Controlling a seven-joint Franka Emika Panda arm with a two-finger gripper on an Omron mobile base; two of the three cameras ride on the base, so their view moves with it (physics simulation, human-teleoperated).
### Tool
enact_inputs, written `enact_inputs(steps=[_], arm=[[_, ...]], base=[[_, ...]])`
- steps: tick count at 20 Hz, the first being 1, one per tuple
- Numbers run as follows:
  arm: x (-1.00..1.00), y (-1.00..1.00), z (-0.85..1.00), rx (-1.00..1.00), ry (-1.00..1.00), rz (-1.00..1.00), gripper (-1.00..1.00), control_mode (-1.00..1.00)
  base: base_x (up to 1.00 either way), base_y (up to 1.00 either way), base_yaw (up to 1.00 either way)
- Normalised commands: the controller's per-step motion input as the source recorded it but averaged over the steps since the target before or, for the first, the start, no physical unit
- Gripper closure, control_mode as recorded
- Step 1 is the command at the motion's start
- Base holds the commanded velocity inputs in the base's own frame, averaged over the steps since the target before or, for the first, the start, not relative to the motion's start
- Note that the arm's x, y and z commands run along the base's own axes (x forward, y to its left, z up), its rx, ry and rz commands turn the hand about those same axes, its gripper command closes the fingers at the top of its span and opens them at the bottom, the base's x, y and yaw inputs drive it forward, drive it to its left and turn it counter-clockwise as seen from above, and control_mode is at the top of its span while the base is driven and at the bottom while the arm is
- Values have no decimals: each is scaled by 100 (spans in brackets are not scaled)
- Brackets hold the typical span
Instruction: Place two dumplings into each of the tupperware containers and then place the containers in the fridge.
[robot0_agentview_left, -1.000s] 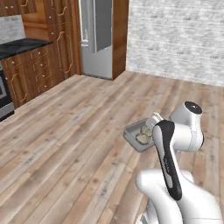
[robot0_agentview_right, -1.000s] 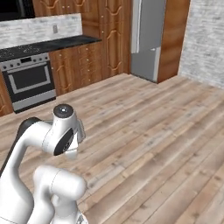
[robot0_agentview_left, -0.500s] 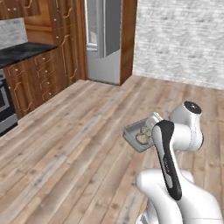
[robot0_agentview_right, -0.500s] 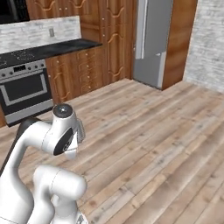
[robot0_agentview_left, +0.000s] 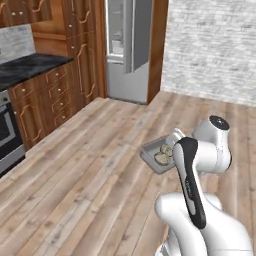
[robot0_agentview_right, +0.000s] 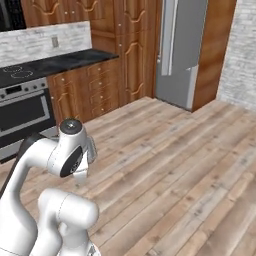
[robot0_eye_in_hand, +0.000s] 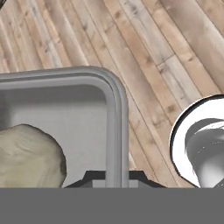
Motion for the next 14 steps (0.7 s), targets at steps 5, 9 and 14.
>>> enact_inputs(steps=[5, 9, 14], arm=[[0, 0, 0, 0, 0, 0, 100, 100], [0, 0, 0, 0, 0, 0, 100, 100], [0, 0, 0, 0, 0, 0, 100, 100]], base=[[100, 28, -4], [100, 28, -7], [100, 21, -25]])
